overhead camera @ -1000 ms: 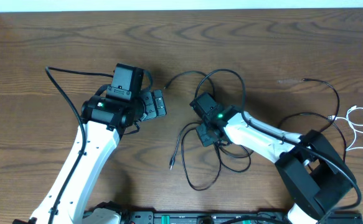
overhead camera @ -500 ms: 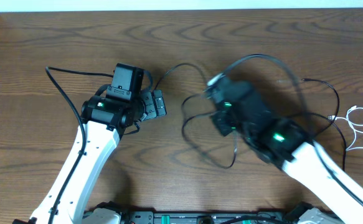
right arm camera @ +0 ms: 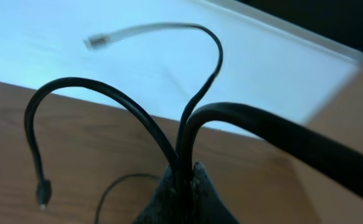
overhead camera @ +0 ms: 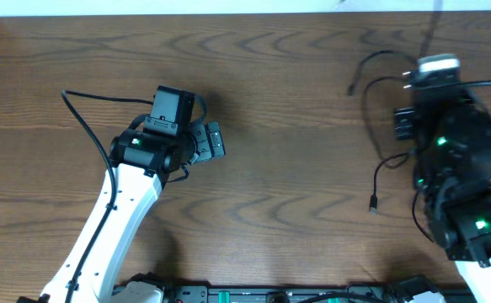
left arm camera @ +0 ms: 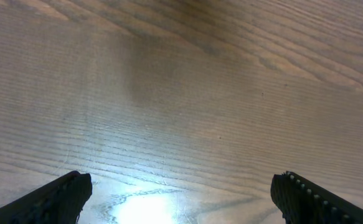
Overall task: Untangle cables
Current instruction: 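Carry the black cable bundle to the right edge with the right gripper, then release the black cables at the right edge with the right gripper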
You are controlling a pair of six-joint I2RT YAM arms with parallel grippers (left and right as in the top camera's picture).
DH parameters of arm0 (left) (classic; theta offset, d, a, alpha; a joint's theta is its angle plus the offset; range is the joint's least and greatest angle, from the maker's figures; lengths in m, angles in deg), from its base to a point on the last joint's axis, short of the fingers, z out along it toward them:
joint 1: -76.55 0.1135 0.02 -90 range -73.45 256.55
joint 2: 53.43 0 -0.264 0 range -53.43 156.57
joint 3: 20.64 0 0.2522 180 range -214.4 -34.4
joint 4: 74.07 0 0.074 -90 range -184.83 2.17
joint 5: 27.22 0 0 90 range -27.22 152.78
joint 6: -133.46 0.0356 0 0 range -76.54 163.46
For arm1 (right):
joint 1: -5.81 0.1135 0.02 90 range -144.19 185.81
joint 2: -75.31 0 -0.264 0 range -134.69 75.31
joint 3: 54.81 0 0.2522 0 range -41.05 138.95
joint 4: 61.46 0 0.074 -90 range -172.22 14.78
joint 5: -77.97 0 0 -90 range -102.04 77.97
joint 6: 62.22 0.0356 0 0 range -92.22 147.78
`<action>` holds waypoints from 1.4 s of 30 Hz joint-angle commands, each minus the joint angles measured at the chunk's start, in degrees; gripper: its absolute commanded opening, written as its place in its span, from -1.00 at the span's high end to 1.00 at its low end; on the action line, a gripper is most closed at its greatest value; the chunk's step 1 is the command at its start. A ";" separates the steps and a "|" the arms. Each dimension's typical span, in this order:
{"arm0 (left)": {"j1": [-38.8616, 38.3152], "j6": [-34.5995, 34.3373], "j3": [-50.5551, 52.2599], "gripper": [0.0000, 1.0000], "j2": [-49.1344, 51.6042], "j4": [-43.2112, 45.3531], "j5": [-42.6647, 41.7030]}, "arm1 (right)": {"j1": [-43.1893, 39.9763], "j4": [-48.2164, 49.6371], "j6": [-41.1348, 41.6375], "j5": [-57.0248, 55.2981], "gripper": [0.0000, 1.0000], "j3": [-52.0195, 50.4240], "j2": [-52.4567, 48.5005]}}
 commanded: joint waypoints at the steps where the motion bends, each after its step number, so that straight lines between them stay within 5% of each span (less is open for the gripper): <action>1: 0.28 -0.11 0.76 -0.96 0.55 -0.22 0.96 | -5.84 -2.38 -1.75 -0.85 0.98 0.74 -1.66; 12: 0.28 -0.09 0.76 -0.96 0.55 -0.22 0.96 | -14.53 -8.85 3.43 0.48 0.96 0.74 -13.25; 13: 0.28 -0.09 0.76 -0.96 0.55 -0.22 0.96 | -14.60 -8.87 3.45 0.48 0.80 0.74 -14.08; 15: 0.28 -0.09 0.76 -0.96 0.55 -0.22 0.96 | -14.58 -8.94 3.74 0.48 0.04 0.74 -15.34; 17: 0.28 -0.09 0.76 -0.96 0.55 -0.22 0.96 | -14.60 -9.11 4.55 0.48 -0.41 0.74 -16.24; 19: 0.28 -0.11 0.76 -0.96 0.55 -0.22 0.96 | -14.60 -9.64 4.55 0.48 -0.71 0.74 -16.79; 24: 0.28 -0.09 0.76 -0.96 0.55 -0.22 0.96 | -14.60 -10.40 7.98 0.66 -0.95 0.72 -16.81; 42: 0.28 -0.09 0.76 -0.96 0.55 -0.22 0.96 | -14.58 -14.95 8.79 5.64 -0.98 0.72 -16.83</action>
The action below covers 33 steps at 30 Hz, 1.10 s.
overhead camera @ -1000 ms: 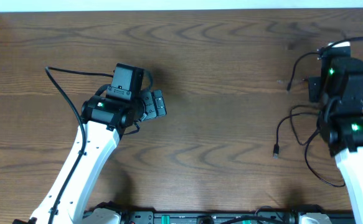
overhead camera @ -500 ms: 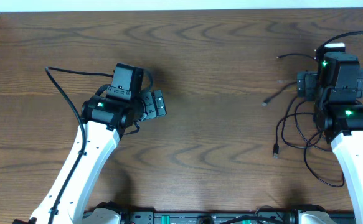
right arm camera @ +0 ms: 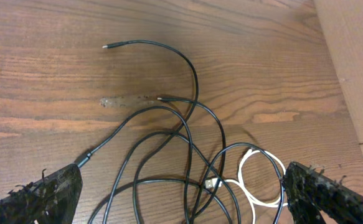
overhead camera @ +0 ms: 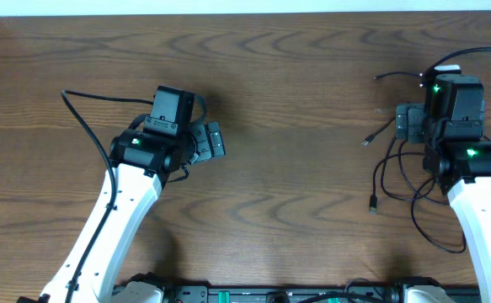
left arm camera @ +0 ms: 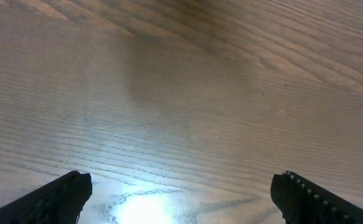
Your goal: Untangle cables
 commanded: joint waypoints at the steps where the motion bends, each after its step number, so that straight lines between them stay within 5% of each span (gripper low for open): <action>1: 0.28 -0.09 0.76 -0.96 0.55 -0.22 0.96 | -0.17 -0.24 0.98 0.35 -0.99 0.72 -0.13; 17: 0.28 -0.11 0.76 -0.96 0.55 -0.22 0.96 | -0.17 -0.98 0.98 0.35 -0.99 0.57 0.98; 33: 0.28 -0.11 0.76 -0.96 0.55 -0.22 0.96 | -0.17 -7.80 0.33 -0.55 -0.99 0.57 33.18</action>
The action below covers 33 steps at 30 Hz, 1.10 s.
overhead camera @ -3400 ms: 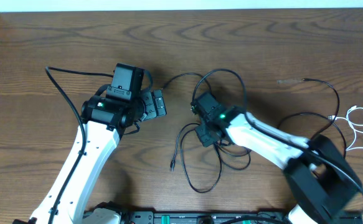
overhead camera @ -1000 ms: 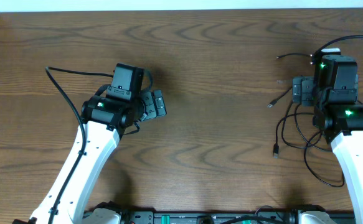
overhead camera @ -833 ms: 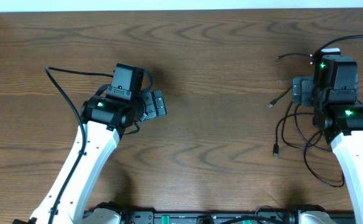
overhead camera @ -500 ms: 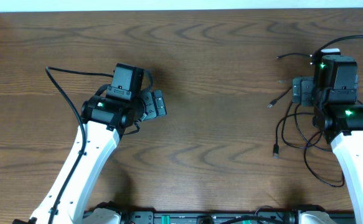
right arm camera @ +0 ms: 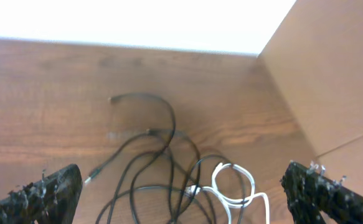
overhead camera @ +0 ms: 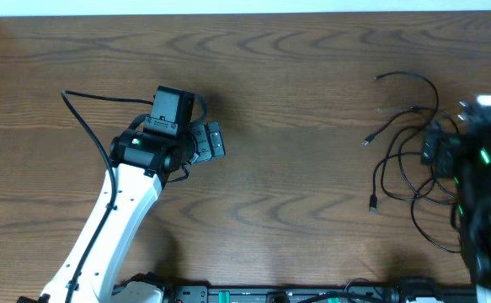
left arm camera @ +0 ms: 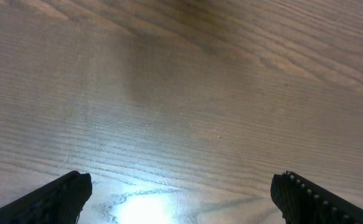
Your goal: Untangle cables
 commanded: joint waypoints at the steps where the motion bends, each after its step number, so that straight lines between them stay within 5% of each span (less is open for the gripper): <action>1: 0.28 -0.09 0.70 -0.96 0.55 -0.20 0.96 | -0.17 -0.55 0.09 -0.87 -0.99 0.57 8.37; 11: 0.28 -0.11 0.70 -0.96 0.55 -0.20 0.96 | -0.96 2.32 0.70 2.64 -0.98 -6.27 32.46; 17: 0.28 -0.09 0.70 -0.96 0.55 -0.20 0.96 | -3.37 19.04 0.76 9.07 -0.99 -21.88 44.13; 27: 0.28 -0.11 0.70 -0.96 0.55 -0.20 0.96 | -3.50 58.45 12.35 10.01 -0.99 -45.57 44.22; 33: 0.28 -0.09 0.70 -0.96 0.55 -0.20 0.96 | -3.50 64.63 17.25 10.01 -0.99 -56.96 44.24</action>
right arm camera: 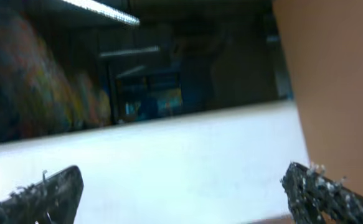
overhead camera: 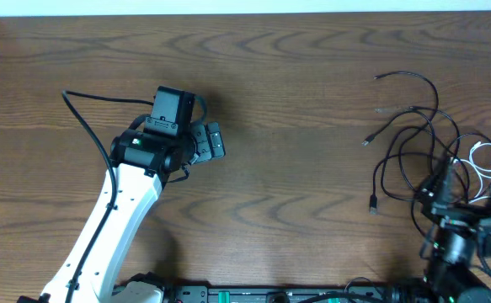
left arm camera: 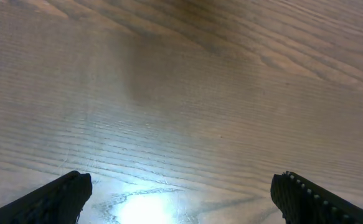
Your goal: Untangle cables
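Note:
A tangle of black cables (overhead camera: 413,151) lies on the wooden table (overhead camera: 296,101) at the right, with loose plug ends pointing left. A white cable (overhead camera: 489,157) loops through its right side. My right arm (overhead camera: 464,240) sits drawn back at the front right corner, just in front of the tangle. My right gripper (right arm camera: 181,174) is open and empty, and its view shows a white wall and a dark room, no cables. Over bare wood at the left, my left gripper (left arm camera: 180,183) (overhead camera: 214,140) is open and far from the cables.
A brown panel (right arm camera: 330,74) stands at the right edge of the right wrist view. The left arm's own black cord (overhead camera: 81,114) loops over the table's left part. Between the left gripper and the tangle there is only bare wood.
My right arm has moved from over the tangle's right side back to the front right corner, and its camera now faces the wall. The cables lie where they were. The left arm is unmoved.
First my right gripper was shut on black cables, held up at the back right. Then it was open above the cables lying spread on the table. Then it stood farther back from them, and now it is drawn to the front corner. The left arm never moved.

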You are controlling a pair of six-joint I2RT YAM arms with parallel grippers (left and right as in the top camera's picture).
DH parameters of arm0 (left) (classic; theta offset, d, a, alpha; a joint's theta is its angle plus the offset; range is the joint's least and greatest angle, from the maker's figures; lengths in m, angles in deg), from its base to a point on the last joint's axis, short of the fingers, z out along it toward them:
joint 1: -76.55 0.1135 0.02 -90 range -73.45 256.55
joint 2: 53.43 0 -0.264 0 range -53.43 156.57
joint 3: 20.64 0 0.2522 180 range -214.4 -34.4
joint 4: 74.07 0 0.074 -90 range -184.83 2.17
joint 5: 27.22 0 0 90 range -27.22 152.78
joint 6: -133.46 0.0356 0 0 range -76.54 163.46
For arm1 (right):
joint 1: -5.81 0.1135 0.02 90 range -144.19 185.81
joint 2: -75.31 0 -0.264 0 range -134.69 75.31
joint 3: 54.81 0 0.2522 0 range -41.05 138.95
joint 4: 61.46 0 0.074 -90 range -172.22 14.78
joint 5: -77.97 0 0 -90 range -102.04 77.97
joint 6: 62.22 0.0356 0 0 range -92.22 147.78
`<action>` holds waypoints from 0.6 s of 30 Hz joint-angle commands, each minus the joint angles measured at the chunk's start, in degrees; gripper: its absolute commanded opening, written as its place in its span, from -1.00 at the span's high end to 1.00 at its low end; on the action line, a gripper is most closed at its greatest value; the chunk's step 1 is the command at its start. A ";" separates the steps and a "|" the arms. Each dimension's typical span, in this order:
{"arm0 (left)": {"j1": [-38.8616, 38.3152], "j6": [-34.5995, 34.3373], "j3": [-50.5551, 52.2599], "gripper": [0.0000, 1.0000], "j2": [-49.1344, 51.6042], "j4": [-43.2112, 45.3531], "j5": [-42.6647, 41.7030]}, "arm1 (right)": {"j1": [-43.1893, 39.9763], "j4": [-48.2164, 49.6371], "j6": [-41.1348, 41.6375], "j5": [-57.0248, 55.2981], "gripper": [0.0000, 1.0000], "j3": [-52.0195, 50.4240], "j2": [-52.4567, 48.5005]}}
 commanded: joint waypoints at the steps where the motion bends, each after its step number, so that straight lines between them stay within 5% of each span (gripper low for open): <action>1: 0.28 -0.09 0.52 -0.96 0.50 -0.22 0.94 | -0.24 0.46 6.36 0.48 -0.99 -4.87 0.35; 12: 0.28 -0.11 0.52 -0.96 0.50 -0.22 0.94 | -0.24 -20.44 9.09 1.77 -0.98 -7.52 0.37; 18: 0.28 -0.09 0.52 -0.96 0.50 -0.22 0.94 | -0.24 -25.68 -5.35 8.68 -0.99 -7.52 0.39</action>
